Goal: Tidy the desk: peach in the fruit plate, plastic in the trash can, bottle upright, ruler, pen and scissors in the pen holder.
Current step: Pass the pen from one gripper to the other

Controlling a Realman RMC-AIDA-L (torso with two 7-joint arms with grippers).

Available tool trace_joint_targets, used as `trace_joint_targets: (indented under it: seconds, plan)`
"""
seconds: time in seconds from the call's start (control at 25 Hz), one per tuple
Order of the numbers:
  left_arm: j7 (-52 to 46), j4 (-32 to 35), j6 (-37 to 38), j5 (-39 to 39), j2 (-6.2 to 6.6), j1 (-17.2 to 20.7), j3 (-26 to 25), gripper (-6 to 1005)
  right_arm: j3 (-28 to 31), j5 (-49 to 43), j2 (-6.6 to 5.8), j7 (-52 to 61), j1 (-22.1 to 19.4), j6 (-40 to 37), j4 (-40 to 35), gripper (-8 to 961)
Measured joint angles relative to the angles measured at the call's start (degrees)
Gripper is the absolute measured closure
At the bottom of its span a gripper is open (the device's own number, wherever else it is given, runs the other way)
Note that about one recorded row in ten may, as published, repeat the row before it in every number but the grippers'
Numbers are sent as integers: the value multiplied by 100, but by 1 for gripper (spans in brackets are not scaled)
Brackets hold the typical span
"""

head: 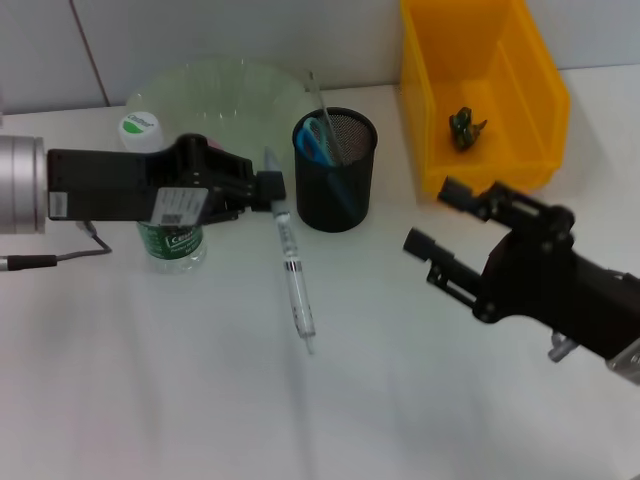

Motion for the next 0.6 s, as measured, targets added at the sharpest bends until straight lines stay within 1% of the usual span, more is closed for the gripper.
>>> trace_joint_targets:
  seconds: [0.08,0.12,0.16,0.32,0.44,0.52,0.6]
  plan:
    - [-71,-1,-5,4,12,-13,94,838,-171,0,0,-347,-21,36,6,428]
    - [-98,-4,-7,8,15,-18,136,838,-359,0,-1,-632,-46,88,8,428]
    - [-98,-4,-7,8,15,-18,136,837,-359,0,-1,-632,-46,88,8,428]
    - [-130,-13,-10,29,24,-47,327,836,-711,0,-15,-898,-104,158,-23,428]
    - [-135,-14,-9,30,27,-64,385,834,-774,-2,-20,-910,-117,160,-58,428]
    - [-178,-18,-6,33,24,-143,700,833,-793,-12,-30,-916,-118,162,-100,428]
    - [-184,-18,-7,31,17,-157,744,832,-794,-14,-31,-923,-118,163,-123,428]
